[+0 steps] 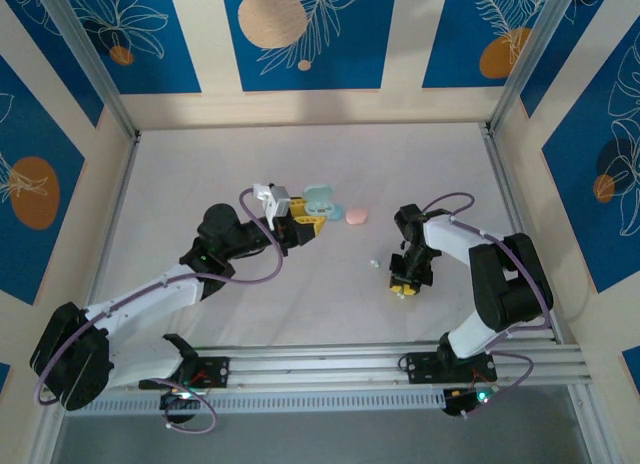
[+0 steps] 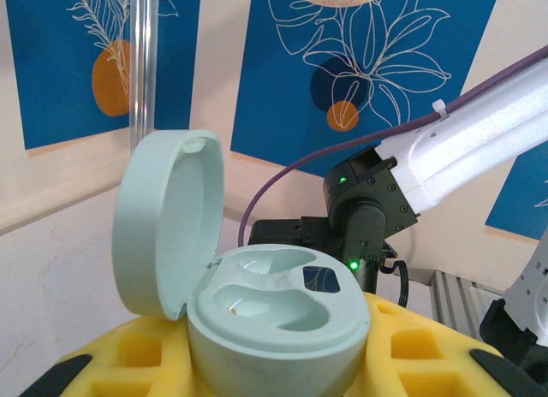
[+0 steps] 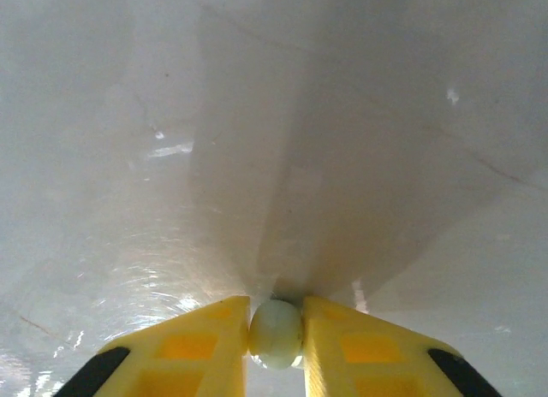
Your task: Insert wireless bluetooth earbuds into charging case
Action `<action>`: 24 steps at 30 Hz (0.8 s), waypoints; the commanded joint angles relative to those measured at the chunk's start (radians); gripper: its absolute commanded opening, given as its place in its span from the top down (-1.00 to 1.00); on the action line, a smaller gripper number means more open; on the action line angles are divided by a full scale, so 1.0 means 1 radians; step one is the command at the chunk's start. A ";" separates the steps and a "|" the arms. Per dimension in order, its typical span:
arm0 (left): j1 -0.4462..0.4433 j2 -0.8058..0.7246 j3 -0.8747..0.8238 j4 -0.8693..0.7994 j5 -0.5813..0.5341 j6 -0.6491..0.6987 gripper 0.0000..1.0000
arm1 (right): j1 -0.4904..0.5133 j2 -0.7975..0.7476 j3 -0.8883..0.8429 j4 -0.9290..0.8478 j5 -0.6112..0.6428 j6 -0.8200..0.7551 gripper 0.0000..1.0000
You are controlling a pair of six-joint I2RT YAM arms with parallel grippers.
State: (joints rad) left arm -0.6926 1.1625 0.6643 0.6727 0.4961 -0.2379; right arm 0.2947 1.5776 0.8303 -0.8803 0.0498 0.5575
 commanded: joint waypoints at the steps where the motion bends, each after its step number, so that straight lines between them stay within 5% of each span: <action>1: -0.016 -0.015 0.017 0.018 -0.003 -0.005 0.34 | 0.005 0.004 0.014 -0.021 0.005 0.014 0.61; 11: -0.016 -0.024 0.011 0.016 -0.008 -0.003 0.34 | 0.000 -0.072 0.045 -0.015 -0.099 -0.002 0.69; 24: -0.015 -0.035 -0.001 -0.004 -0.027 0.053 0.34 | -0.060 -0.280 0.171 0.299 -0.806 0.139 0.68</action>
State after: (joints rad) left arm -0.6926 1.1473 0.6643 0.6651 0.4831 -0.2173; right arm 0.2466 1.3205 0.9733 -0.6964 -0.4812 0.6209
